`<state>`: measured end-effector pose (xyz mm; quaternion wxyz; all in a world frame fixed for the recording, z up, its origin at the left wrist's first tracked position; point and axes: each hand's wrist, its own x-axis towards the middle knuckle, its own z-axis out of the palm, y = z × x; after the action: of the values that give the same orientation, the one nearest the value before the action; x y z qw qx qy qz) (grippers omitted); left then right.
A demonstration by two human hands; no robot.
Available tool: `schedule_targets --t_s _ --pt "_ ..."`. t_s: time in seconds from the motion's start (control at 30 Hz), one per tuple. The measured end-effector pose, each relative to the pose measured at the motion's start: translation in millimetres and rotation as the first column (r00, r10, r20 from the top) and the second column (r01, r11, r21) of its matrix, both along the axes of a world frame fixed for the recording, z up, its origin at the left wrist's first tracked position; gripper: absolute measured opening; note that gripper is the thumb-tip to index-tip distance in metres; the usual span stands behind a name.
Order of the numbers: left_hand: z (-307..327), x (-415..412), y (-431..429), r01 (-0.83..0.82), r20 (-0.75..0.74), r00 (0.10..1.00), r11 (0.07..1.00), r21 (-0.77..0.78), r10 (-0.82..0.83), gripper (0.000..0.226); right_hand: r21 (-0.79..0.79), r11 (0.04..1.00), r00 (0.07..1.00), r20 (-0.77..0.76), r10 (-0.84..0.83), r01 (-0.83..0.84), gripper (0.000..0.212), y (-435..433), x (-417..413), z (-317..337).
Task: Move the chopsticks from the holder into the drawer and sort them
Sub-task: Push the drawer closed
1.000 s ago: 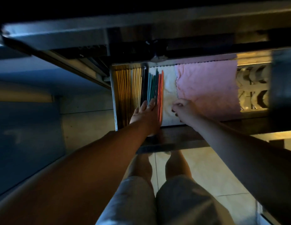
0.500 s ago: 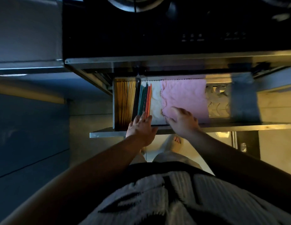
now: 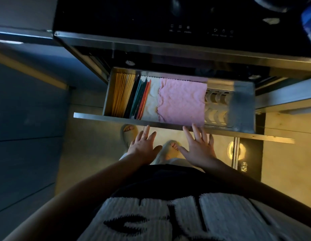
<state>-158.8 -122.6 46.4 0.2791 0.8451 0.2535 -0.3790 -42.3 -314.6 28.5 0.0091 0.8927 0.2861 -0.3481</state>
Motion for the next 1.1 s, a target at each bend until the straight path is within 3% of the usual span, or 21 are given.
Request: schedule_targets --t_s 0.13,0.23,0.33,0.4,0.47,0.53,0.57,0.67,0.8,1.1 --pt "-6.6 -4.1 -18.9 -0.336 -0.05 0.942 0.935 -0.112 0.332 0.069 0.027 0.998 0.996 -0.077 -0.049 0.051 0.075 -18.5 -2.5 -2.1" --pt "-5.7 -2.3 -22.6 -0.69 -0.097 0.709 0.66 -0.297 0.698 0.062 0.076 0.977 0.967 -0.179 -0.182 0.198 0.071 -21.6 -2.5 -0.6" --pt "0.5 5.8 -19.6 -0.847 -0.196 0.485 0.402 -0.348 0.852 0.053 0.153 0.856 0.841 -0.333 -0.426 0.494 0.06 -13.2 3.8 2.8" --pt "4.0 13.3 -14.8 -0.93 -0.335 0.192 0.062 -0.363 0.922 0.044 0.081 0.695 0.642 -0.471 -0.605 0.714 0.056 -0.9 8.6 6.0" --pt "6.7 20.0 -8.0 -0.909 -0.443 -0.005 -0.188 -0.371 0.897 0.05 -0.14 0.422 0.259 -0.606 -0.752 0.896 0.065 7.4 14.7 8.0" --pt "6.8 25.8 -1.7 -0.85 -0.501 -0.109 -0.342 -0.4 0.858 0.062 -0.373 0.156 -0.171 -0.708 -0.685 0.915 0.082 7.8 21.8 7.4" --pt "7.4 28.0 1.6 -0.822 -0.52 -0.158 -0.404 -0.402 0.839 0.069 -0.442 0.087 -0.308 -0.74 -0.598 0.893 0.089 6.9 25.5 7.0" --pt "7.8 35.1 12.9 -0.734 -0.578 -0.268 -0.552 -0.396 0.771 0.072 -0.567 -0.037 -0.536 -0.754 -0.379 0.823 0.101 7.5 31.9 8.7" --pt "5.3 43.1 25.3 -0.63 -0.671 -0.301 -0.669 -0.393 0.678 0.079 -0.637 -0.151 -0.655 -0.739 -0.157 0.756 0.113 13.8 33.2 9.9" --pt "4.2 61.7 44.6 -0.594 -0.711 -0.247 -0.683 -0.426 0.658 0.094 -0.601 -0.263 -0.618 -0.786 0.02 0.755 0.127 42.0 51.0 15.7"
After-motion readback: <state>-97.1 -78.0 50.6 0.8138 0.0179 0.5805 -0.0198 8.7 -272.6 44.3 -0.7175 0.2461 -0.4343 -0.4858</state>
